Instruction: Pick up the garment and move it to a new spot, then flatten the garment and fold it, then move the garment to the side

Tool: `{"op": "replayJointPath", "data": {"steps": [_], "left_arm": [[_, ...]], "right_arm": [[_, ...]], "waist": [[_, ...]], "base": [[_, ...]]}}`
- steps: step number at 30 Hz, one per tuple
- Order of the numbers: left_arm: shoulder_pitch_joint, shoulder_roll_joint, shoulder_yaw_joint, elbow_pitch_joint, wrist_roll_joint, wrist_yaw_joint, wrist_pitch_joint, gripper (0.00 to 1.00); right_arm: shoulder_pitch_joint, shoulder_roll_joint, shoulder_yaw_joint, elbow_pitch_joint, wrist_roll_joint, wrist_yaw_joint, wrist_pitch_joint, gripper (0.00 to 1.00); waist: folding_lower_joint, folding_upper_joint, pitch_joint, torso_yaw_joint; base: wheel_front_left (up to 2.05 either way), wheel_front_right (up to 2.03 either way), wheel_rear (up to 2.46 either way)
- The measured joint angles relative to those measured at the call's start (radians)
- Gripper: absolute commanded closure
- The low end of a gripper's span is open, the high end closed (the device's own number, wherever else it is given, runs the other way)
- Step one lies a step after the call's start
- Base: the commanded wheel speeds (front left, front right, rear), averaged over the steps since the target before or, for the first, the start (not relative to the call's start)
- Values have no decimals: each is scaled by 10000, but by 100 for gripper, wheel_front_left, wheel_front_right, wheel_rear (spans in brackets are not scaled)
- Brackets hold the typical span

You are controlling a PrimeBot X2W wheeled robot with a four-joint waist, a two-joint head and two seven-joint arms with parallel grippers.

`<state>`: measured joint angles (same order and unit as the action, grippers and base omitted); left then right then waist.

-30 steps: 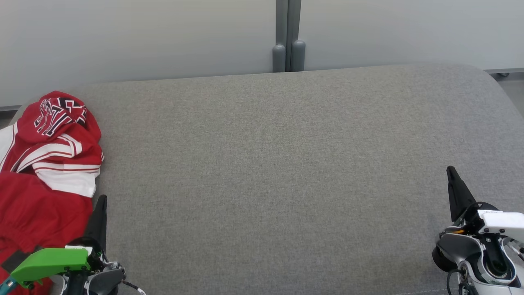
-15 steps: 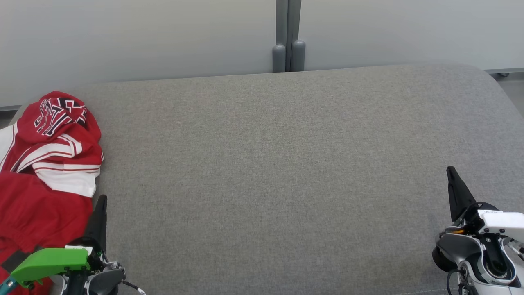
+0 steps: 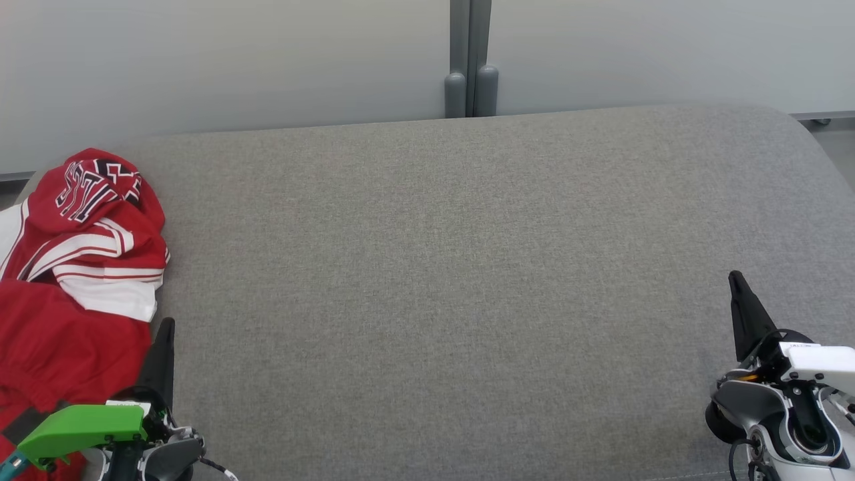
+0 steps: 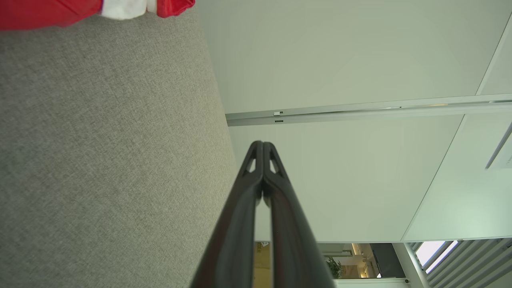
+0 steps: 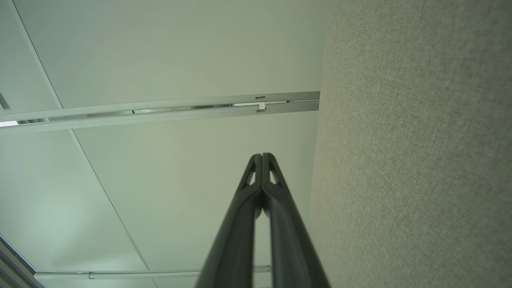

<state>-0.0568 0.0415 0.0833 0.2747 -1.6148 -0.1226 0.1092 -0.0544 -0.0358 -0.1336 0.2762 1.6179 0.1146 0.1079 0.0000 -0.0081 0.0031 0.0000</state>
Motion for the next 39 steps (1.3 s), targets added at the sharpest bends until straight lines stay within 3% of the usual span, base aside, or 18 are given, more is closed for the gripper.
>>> {"op": "replayJointPath", "data": {"steps": [39], "left_arm": [[0, 0, 0, 0, 0, 0, 0, 100]], "right_arm": [[0, 0, 0, 0, 0, 0, 0, 100]], "waist": [[0, 0, 0, 0]], "base": [[0, 0, 0]]}}
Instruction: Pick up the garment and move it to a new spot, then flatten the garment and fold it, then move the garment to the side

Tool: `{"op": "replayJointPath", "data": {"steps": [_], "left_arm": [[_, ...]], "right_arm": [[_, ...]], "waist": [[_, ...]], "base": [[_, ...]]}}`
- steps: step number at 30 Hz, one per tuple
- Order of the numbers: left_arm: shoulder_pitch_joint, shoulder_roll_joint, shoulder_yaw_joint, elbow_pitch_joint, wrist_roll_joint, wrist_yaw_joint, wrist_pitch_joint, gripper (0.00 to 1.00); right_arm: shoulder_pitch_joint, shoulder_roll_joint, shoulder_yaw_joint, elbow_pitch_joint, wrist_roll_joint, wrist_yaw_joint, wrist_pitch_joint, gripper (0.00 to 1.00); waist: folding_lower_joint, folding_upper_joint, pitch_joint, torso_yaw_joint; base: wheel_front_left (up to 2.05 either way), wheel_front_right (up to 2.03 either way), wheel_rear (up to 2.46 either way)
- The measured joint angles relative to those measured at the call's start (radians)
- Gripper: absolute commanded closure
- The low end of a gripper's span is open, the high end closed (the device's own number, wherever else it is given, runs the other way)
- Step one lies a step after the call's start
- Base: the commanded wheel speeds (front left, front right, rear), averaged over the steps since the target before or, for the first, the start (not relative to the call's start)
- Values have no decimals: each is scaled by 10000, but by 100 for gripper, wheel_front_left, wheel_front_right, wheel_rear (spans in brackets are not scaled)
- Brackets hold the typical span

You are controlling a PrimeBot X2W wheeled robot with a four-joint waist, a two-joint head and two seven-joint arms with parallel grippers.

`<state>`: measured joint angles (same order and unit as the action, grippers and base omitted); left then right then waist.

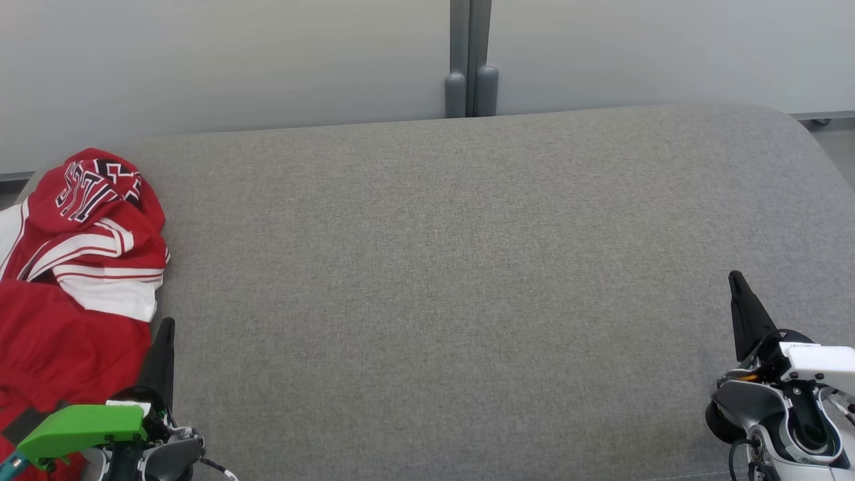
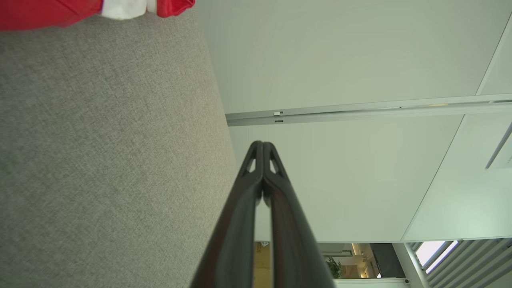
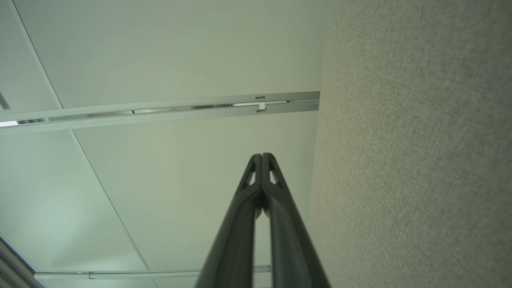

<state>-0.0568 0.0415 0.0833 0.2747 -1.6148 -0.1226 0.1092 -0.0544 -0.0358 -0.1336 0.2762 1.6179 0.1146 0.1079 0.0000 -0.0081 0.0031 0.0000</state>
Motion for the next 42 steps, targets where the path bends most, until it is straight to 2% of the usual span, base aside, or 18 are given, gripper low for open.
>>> {"op": "replayJointPath", "data": {"steps": [42], "left_arm": [[0, 0, 0, 0, 0, 0, 0, 100]], "right_arm": [[0, 0, 0, 0, 0, 0, 0, 100]], "waist": [[0, 0, 0, 0]], "base": [[0, 0, 0]]}}
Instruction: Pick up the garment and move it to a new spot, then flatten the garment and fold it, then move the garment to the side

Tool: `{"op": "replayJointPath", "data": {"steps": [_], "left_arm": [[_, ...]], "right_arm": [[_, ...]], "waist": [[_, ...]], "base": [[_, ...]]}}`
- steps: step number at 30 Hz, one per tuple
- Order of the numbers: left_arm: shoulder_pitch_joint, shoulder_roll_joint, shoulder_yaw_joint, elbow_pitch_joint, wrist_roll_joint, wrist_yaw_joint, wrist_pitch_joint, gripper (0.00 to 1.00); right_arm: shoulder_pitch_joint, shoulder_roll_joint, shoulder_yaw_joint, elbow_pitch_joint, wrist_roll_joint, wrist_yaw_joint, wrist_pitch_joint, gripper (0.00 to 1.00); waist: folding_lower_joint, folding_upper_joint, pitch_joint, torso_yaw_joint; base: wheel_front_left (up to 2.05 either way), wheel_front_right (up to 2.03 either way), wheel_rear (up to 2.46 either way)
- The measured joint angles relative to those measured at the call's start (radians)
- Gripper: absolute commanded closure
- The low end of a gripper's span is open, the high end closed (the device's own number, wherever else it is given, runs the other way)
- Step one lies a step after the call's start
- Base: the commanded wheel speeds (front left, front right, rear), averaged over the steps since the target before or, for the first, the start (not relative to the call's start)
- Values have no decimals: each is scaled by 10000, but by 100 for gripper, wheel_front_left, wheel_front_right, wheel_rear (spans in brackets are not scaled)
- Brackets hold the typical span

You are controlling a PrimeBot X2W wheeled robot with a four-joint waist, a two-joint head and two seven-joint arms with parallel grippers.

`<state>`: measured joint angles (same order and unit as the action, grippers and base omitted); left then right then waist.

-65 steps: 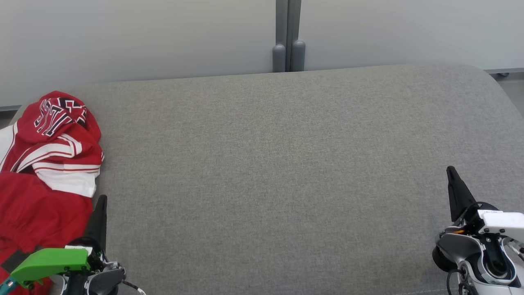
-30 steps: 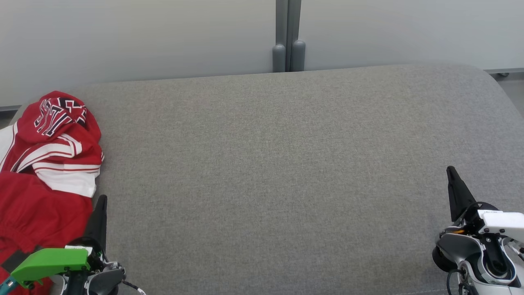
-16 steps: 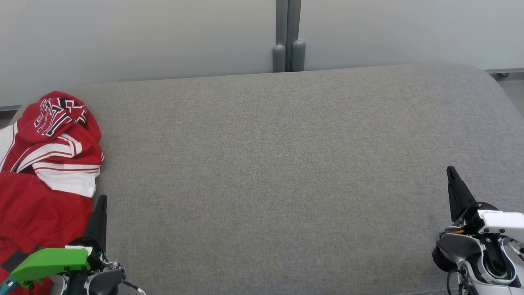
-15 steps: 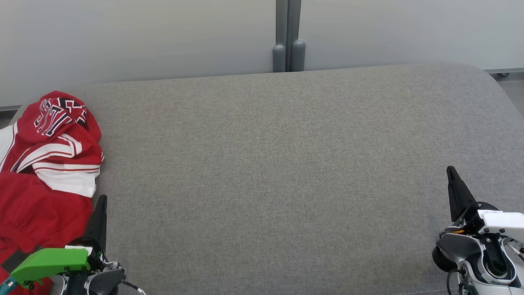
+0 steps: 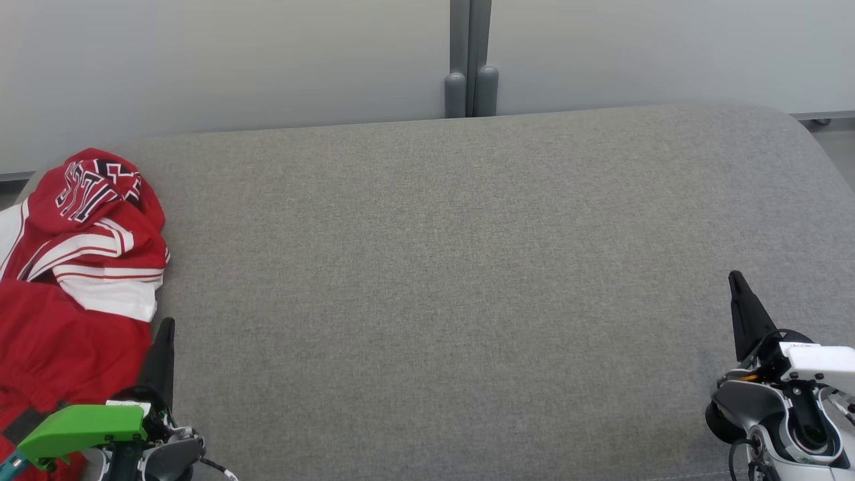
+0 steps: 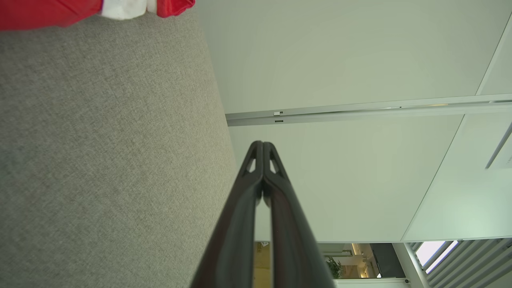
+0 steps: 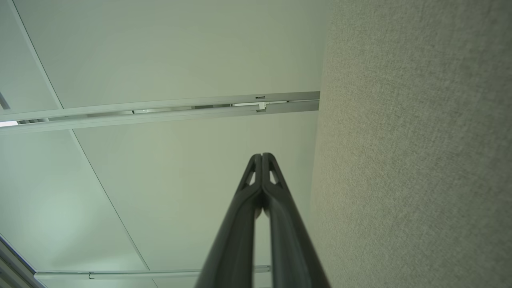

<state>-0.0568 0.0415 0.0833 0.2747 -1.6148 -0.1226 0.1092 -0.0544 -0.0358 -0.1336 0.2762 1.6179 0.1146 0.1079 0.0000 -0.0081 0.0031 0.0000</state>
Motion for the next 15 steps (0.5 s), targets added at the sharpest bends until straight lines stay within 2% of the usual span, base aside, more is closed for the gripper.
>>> {"op": "replayJointPath", "data": {"steps": [15], "left_arm": [[0, 0, 0, 0, 0, 0, 0, 100]], "right_arm": [[0, 0, 0, 0, 0, 0, 0, 100]], "waist": [[0, 0, 0, 0]], "base": [[0, 0, 0]]}}
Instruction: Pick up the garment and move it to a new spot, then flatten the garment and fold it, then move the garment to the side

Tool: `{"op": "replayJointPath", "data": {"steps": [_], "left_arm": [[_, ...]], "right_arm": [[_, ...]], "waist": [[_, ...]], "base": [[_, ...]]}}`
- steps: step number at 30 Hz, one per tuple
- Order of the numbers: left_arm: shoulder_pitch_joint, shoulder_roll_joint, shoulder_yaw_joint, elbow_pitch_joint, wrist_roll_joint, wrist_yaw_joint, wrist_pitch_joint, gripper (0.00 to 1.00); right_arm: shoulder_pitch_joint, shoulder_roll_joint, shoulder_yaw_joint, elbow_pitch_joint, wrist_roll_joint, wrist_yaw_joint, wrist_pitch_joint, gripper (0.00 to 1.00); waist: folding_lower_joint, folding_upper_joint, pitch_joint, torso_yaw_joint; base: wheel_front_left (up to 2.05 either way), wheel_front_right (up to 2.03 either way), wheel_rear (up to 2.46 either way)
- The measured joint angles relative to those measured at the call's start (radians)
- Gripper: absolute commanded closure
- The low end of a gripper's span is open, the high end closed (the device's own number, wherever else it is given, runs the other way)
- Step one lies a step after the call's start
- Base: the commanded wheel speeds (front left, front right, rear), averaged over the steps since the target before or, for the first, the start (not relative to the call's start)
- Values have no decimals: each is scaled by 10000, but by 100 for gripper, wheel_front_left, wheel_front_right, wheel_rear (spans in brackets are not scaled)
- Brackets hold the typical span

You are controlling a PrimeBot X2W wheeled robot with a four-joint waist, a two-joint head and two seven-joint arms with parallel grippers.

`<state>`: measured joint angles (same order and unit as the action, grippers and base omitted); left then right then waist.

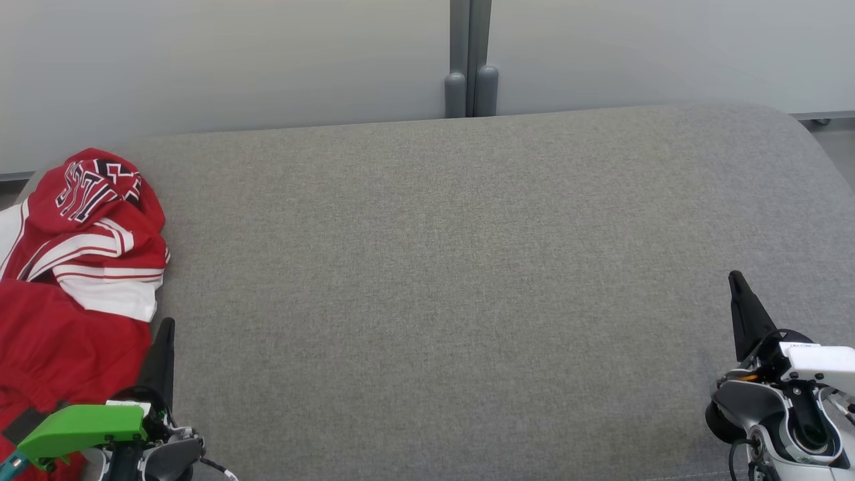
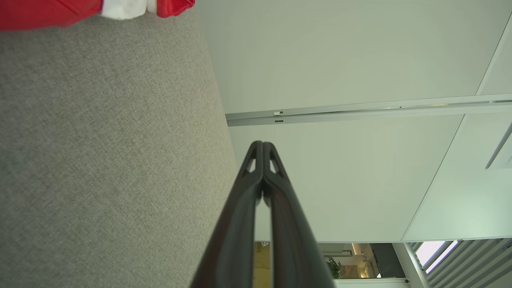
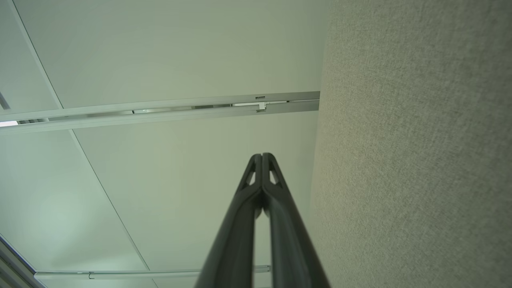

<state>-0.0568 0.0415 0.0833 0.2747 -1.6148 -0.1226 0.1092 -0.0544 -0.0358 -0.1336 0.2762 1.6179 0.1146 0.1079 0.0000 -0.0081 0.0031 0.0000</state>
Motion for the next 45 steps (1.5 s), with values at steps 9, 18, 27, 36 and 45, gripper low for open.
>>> {"op": "replayJointPath", "data": {"steps": [9, 18, 27, 36, 45], "left_arm": [[0, 0, 0, 0, 0, 0, 0, 100], [464, -113, -107, 587, 0, 10, -15, 0], [464, -173, -318, 487, 194, 10, -293, 0], [464, -146, -610, 316, 974, 40, -617, 0], [449, 100, -863, -69, 2537, 322, -853, 0]], "right_arm": [[0, 0, 0, 0, 0, 0, 0, 100], [557, 257, 77, 562, 4, -17, -15, 0], [585, 272, 242, 539, -274, -17, -295, 0], [591, 169, 408, 286, -1267, -73, -600, 0], [591, 10, 629, -196, -2826, -284, -838, 0]], "waist": [[0, 0, 0, 0], [0, 1, 0, -1], [0, 1, -80, -4], [0, 1, -156, -14], [0, 1, -217, -26]], "base": [[0, 0, 0], [0, 0, 0], [0, 0, 0], [0, 0, 0], [0, 0, 0]]}}
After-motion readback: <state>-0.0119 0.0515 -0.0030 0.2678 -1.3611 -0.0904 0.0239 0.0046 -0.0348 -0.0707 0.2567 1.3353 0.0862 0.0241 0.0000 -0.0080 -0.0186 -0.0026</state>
